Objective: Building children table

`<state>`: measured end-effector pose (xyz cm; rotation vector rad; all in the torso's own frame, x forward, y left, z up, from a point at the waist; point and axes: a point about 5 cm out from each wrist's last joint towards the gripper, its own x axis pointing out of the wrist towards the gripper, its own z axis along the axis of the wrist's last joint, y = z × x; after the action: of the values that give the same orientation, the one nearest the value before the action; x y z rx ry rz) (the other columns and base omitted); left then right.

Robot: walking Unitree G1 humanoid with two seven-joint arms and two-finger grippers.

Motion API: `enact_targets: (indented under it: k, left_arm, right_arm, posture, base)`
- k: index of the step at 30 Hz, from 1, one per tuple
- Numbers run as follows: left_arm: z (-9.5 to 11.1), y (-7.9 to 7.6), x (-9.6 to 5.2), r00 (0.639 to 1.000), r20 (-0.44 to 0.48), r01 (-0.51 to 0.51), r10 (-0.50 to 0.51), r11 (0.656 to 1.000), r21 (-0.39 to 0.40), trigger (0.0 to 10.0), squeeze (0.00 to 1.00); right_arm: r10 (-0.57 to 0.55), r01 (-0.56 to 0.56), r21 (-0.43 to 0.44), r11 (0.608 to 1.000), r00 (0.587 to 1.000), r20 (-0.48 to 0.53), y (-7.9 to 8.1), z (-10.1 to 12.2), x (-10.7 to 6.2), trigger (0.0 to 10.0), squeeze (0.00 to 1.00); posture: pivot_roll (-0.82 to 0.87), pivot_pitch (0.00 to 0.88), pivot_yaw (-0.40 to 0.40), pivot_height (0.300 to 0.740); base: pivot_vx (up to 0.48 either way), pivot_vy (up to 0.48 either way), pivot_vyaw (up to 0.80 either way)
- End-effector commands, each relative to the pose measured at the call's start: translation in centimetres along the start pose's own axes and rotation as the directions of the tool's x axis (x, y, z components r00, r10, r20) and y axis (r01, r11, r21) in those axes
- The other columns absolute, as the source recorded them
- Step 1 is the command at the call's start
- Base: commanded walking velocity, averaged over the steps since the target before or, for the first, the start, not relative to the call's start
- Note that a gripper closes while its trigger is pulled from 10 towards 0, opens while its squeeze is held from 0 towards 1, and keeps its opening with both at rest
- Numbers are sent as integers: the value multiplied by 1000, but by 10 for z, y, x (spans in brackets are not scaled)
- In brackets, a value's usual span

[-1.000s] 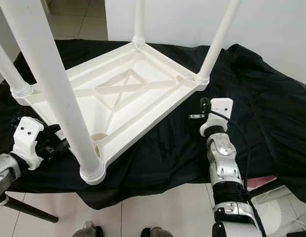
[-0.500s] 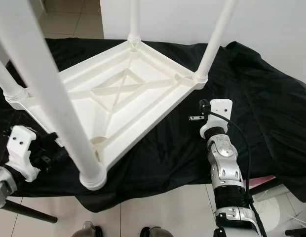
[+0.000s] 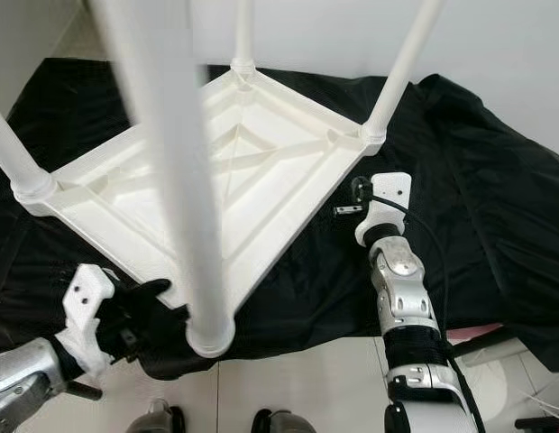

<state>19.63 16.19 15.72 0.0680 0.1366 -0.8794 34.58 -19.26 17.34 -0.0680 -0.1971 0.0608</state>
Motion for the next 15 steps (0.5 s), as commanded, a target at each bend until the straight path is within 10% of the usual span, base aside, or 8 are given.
enact_targets:
  k: [1,15]
  left_arm:
    - [0,20,-14,998,-45,-30,32,998,56,10000,0]
    - [12,72,-23,990,-89,-92,108,982,164,10000,0]
  right_arm:
    - [-17,18,7,1000,1000,-26,-3,-8,-2,10000,0]
    - [-27,28,33,999,1000,-12,1,-7,5,10000,0]
  posture:
    - [134,171,-110,740]
    - [159,143,-85,740]
  base:
    - [0,0,0]
    - [0,0,0]
